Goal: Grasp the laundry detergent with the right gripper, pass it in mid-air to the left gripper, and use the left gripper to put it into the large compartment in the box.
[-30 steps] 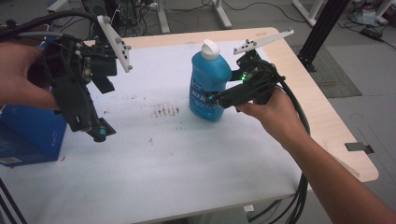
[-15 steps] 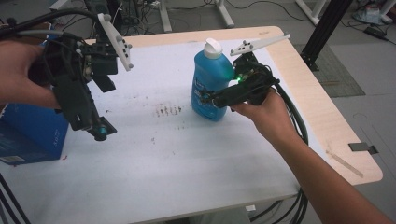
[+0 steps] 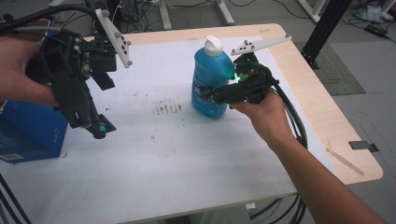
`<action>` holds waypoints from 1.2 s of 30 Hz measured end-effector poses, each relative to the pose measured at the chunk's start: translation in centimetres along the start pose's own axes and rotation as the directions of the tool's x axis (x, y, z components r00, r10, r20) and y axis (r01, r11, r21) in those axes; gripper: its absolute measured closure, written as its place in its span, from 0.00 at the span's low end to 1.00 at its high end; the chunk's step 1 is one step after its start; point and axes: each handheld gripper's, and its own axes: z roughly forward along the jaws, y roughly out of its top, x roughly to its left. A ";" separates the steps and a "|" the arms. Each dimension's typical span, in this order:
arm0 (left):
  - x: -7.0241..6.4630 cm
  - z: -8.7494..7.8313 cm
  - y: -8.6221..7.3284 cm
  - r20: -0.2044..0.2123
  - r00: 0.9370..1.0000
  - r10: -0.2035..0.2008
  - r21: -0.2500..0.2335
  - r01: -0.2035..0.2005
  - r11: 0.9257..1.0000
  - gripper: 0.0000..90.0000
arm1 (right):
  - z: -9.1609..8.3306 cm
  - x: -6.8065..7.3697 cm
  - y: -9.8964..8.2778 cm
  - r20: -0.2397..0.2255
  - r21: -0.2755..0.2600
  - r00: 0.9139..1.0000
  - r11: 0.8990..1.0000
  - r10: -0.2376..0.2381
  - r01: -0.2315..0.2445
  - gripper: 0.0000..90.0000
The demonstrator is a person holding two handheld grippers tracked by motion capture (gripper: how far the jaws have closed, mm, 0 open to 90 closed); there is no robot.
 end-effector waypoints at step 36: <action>0.1 0.0 -0.1 0.002 1.000 -0.003 -0.004 0.003 1.000 0.02 | 0.4 0.8 -0.4 0.037 -0.032 0.996 0.996 -0.078 0.080 0.49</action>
